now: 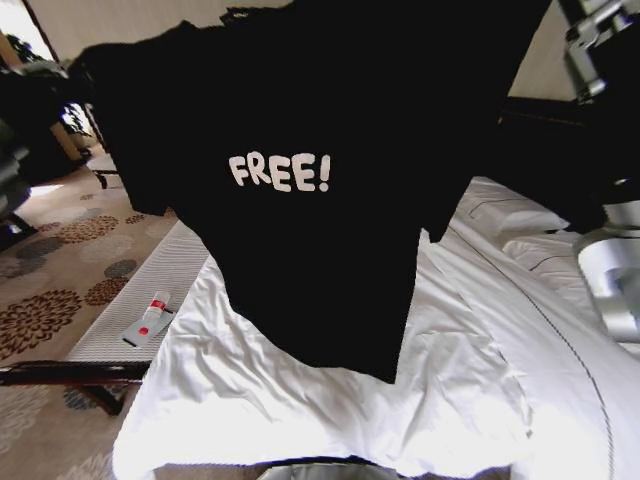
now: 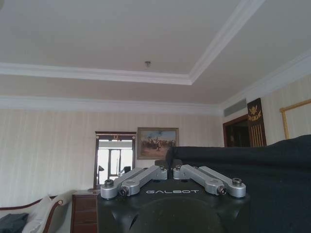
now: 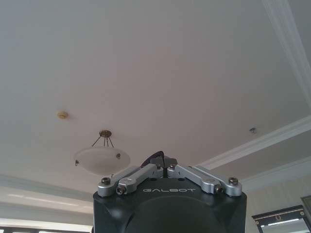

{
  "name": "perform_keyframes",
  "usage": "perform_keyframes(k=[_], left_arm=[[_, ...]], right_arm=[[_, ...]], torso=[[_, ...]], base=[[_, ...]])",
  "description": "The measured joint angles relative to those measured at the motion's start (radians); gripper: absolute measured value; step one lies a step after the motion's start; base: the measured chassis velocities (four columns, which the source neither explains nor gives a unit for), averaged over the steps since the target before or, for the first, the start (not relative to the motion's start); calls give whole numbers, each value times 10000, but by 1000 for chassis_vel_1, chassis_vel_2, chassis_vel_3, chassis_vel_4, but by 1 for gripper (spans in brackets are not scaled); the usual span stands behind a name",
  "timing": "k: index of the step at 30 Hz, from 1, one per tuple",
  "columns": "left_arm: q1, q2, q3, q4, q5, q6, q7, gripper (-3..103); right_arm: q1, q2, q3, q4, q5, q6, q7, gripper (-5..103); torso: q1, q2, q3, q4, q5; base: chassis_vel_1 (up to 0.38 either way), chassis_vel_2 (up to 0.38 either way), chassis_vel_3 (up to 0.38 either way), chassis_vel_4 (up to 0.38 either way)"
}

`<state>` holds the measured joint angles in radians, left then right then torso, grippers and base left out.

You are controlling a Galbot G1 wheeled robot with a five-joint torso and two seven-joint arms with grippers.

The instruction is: Fold the clothes on the bed.

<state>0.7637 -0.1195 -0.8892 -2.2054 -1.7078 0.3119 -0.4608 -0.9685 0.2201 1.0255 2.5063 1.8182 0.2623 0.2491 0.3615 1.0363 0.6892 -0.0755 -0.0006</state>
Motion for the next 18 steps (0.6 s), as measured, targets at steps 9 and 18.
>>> perform_keyframes(k=[9,18], left_arm=[[153,-312,1217,182,803,219,36,0],[-71,-1310,3889,1262,3058,404,494,0]], right_arm=[[231,-226,-1060,-35,-819,-366,246,0],[597,-448,-2672,-2539,-2660,-935,-524,0]], torso=[[-1,0,0,1,4],[4,-3,5,-4,3]], base=[[0,0,0,0],[0,0,0,0]])
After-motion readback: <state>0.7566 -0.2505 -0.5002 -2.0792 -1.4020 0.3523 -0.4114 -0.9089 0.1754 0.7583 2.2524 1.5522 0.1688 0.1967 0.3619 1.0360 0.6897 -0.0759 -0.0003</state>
